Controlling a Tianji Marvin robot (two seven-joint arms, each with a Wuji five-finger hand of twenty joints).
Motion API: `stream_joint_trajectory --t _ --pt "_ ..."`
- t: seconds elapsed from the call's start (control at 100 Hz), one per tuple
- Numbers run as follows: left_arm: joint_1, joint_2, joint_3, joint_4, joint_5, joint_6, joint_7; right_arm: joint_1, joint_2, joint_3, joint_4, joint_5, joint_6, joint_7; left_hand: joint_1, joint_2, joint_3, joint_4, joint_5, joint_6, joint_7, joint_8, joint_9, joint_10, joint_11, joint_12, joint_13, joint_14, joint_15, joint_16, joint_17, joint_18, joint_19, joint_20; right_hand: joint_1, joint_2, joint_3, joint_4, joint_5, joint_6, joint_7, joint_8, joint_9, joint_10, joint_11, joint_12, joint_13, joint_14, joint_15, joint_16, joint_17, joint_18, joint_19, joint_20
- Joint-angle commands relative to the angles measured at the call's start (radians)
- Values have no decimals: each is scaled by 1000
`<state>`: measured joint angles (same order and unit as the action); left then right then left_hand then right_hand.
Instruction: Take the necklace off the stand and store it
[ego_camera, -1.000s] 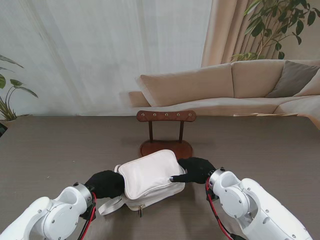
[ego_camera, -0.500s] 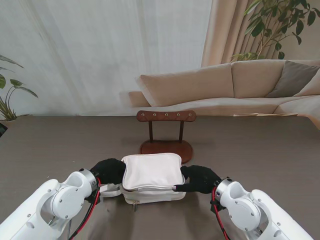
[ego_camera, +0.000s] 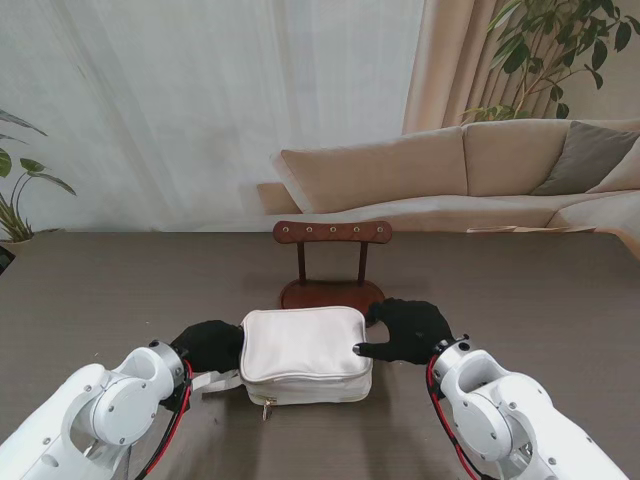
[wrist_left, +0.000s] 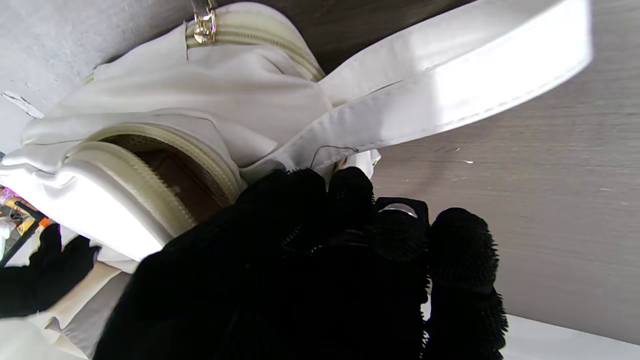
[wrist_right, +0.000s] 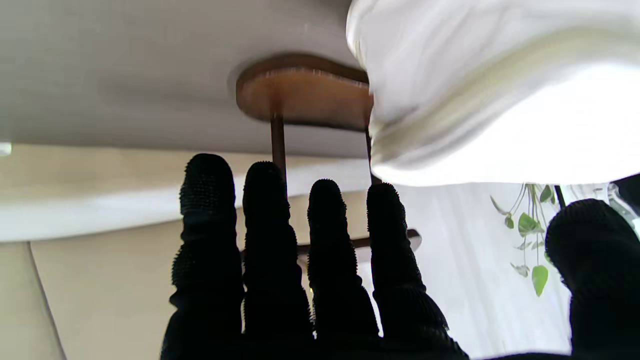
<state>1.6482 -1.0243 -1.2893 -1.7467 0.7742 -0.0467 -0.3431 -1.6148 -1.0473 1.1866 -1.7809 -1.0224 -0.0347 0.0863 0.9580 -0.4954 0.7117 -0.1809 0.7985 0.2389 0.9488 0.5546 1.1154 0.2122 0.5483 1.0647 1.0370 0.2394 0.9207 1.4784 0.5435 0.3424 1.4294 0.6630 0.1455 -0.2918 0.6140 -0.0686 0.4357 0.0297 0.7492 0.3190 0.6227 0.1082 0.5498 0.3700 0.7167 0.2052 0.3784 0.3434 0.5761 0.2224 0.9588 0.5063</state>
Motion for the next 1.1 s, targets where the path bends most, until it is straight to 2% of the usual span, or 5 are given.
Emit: stream_joint_trajectory --t 0.0,0.39,0.65,0.8,1.09 --pt "20 2 -8 -16 10 -7 -31 32 -10 -12 -28 20 5 4 18 11 28 -17 7 -68 41 10 29 -8 7 11 27 -16 2 0 4 8 24 0 -23 -25 23 23 -7 -25 -13 -14 -27 -18 7 -9 -28 1 -16 -10 -377 29 -8 -20" --pt "66 12 -108 -68 60 -45 -106 250 -12 -246 46 36 -88 0 16 11 29 -17 9 -70 41 8 29 -10 6 10 28 -16 1 -1 4 8 24 -1 -4 -103 47 24 -11 -117 -32 -12 -5 -85 -13 -16 18 -64 -36 -23 -336 4 -11 -34" --pt "63 15 -141 -73 60 -53 -127 367 -7 -373 165 86 -218 19 15 9 32 -18 9 -67 41 7 30 -10 6 10 29 -17 1 -1 4 8 24 -1 -93 -139 92 6 -117 -126 -71 -38 -82 -122 -59 -58 -59 -101 -113 -65 -395 -21 -75 -71" --pt "59 16 -155 -71 58 -55 -137 411 -2 -426 222 96 -260 37 15 10 33 -18 8 -69 42 6 29 -10 6 10 29 -17 1 -1 4 8 24 -1 -156 -152 118 -6 -223 -79 -96 -72 -195 -106 -99 -93 -147 -111 -172 -108 -437 -37 -133 -96" --pt "82 23 -198 -107 78 -63 -196 456 5 -487 297 111 -296 56 14 11 32 -19 6 -69 43 7 29 -11 6 10 29 -18 1 -1 4 8 24 -1 -198 -170 130 -16 -276 -57 -105 -100 -293 -89 -121 -108 -228 -108 -204 -136 -478 -50 -178 -103"
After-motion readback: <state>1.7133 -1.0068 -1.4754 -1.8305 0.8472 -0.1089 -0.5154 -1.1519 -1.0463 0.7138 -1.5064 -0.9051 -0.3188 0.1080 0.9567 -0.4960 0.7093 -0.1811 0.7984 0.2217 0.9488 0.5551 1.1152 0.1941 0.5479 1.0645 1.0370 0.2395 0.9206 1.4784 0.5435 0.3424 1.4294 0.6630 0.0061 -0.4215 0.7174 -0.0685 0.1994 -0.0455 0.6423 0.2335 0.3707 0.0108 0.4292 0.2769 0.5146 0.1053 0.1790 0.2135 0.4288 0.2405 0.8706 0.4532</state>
